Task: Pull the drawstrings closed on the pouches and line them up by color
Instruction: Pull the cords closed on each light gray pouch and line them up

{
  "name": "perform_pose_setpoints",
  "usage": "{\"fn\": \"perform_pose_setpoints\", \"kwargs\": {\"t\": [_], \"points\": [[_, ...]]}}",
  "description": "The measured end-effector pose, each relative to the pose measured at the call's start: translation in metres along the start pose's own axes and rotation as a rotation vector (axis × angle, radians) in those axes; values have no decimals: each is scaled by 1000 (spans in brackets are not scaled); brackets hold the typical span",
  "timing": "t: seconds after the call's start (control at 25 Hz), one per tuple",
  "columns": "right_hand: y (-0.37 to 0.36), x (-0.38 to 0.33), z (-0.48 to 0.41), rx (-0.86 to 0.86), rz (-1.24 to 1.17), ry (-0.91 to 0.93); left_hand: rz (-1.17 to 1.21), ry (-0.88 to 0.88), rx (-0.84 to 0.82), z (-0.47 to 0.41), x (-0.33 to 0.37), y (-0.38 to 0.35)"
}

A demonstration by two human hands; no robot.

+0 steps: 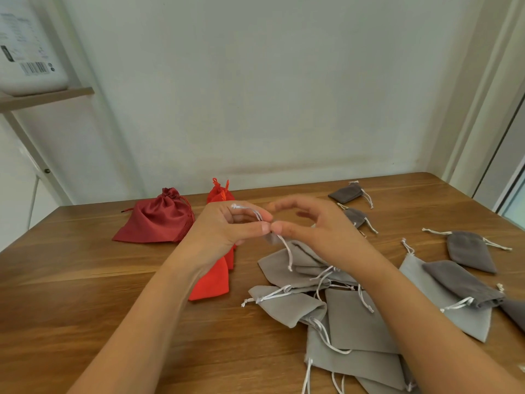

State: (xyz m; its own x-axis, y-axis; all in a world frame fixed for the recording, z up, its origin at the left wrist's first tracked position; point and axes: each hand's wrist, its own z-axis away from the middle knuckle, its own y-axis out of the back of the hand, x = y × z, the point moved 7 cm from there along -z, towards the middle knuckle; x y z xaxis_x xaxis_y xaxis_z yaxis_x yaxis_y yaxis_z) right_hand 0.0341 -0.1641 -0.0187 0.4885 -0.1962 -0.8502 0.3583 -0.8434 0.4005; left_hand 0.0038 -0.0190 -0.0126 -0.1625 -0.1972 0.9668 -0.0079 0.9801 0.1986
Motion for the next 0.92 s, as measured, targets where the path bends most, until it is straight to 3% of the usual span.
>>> {"fn": "perform_pose_setpoints", "kwargs": {"t": [0.28, 0.6, 0.76, 0.92], "points": [[-7, 4, 0, -22, -29, -24, -154, -150, 35, -1, 7, 0], [-12, 16, -4, -24, 20, -50, -574, -240, 67, -2, 2, -5], [-11, 18, -3, -20, -46, -77, -553, -223, 52, -4, -2, -2], [-3, 20, -2, -32, -146, -93, -581, -347, 62, 1, 5, -12]]}}
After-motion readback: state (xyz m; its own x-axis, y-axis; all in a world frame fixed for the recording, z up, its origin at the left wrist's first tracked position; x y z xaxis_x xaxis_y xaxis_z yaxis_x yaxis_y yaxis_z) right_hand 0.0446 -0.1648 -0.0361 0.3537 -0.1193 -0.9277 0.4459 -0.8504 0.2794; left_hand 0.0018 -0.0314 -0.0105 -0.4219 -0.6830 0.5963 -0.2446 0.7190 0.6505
